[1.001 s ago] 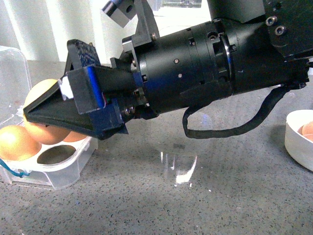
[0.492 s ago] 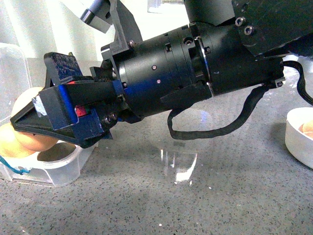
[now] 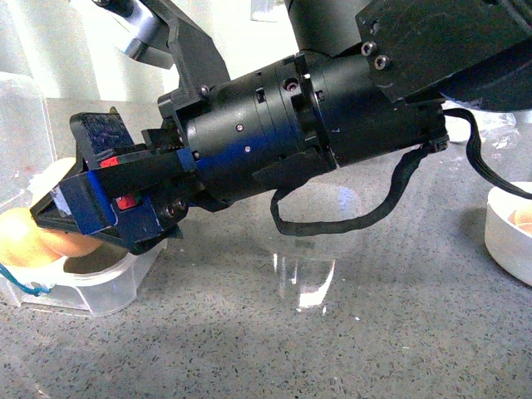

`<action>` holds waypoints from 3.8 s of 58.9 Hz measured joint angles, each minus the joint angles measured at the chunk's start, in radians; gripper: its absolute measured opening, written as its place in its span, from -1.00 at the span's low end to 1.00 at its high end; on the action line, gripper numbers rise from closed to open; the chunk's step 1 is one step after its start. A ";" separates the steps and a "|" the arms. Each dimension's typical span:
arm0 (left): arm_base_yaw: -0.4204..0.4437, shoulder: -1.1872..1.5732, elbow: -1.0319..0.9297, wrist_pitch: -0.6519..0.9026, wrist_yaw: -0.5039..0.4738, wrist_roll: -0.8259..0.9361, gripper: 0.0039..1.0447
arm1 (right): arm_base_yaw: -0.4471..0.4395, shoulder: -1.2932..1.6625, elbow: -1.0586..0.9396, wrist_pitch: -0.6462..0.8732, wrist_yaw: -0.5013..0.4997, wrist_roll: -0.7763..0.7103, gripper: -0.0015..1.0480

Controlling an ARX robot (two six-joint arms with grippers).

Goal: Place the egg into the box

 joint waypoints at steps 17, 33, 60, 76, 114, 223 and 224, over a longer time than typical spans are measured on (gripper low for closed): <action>0.000 0.000 0.000 0.000 0.000 0.000 0.87 | 0.001 0.002 0.001 0.002 0.014 -0.006 -0.13; 0.000 0.000 0.000 0.000 0.000 0.000 0.87 | -0.002 0.003 0.001 0.012 0.017 -0.008 0.66; 0.000 0.000 0.000 0.000 0.000 0.000 0.87 | -0.049 -0.062 -0.030 0.058 0.020 0.014 0.86; 0.000 0.000 0.000 0.000 0.000 0.000 0.87 | -0.164 -0.198 -0.122 0.182 0.084 0.100 0.86; 0.000 0.000 0.000 0.000 0.000 0.000 0.87 | -0.560 -0.946 -0.458 0.122 0.849 0.062 0.61; 0.000 -0.001 0.000 0.000 0.000 0.000 0.87 | -0.581 -1.844 -1.192 -0.109 0.841 0.152 -0.94; 0.000 -0.001 0.000 0.000 0.000 0.000 0.87 | -0.581 -1.844 -1.192 -0.109 0.841 0.151 -0.93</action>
